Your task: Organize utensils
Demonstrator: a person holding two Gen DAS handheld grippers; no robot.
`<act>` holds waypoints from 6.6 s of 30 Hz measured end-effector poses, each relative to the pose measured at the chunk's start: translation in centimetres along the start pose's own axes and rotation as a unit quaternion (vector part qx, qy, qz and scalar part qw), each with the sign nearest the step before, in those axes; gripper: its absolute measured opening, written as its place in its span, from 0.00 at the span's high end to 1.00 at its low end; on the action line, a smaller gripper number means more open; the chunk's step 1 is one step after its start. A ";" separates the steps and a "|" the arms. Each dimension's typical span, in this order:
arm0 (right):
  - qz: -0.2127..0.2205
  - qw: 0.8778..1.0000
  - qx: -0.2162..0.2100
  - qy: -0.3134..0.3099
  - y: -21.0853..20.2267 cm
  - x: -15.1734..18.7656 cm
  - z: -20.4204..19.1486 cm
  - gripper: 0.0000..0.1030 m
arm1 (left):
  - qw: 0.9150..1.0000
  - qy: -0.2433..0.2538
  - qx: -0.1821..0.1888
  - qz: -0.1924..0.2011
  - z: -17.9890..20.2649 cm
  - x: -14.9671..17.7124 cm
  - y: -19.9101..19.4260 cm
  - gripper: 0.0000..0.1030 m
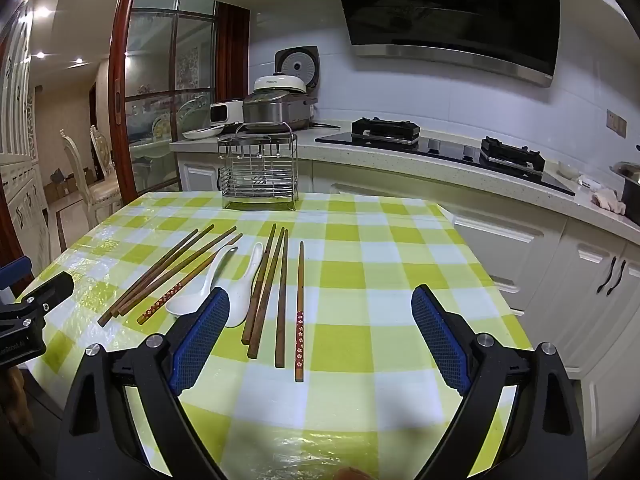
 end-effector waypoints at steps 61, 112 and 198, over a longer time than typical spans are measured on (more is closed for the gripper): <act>0.004 1.000 0.001 -0.002 -0.5 -0.2 0.1 0.16 | 1.000 0.003 0.000 0.006 0.4 -0.2 -0.3 0.04; -0.046 0.999 -0.013 0.013 3.3 -1.0 1.3 0.13 | 1.000 0.007 0.014 -0.015 -0.1 -1.1 1.7 0.04; -0.196 0.973 -0.121 -0.018 19.6 -7.2 -0.5 0.91 | 0.980 0.041 0.068 -0.185 -3.1 -8.3 21.3 0.94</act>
Point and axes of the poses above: each gripper's, at about its wrist camera, not at the fingertips, and y roughly the way its jaws point, z to its right, x to its underside, the point moved 6 cm from there along y, roughly the way its jaws point, and after that the axes turned 4 degrees about -y, right-handed, at the moved point
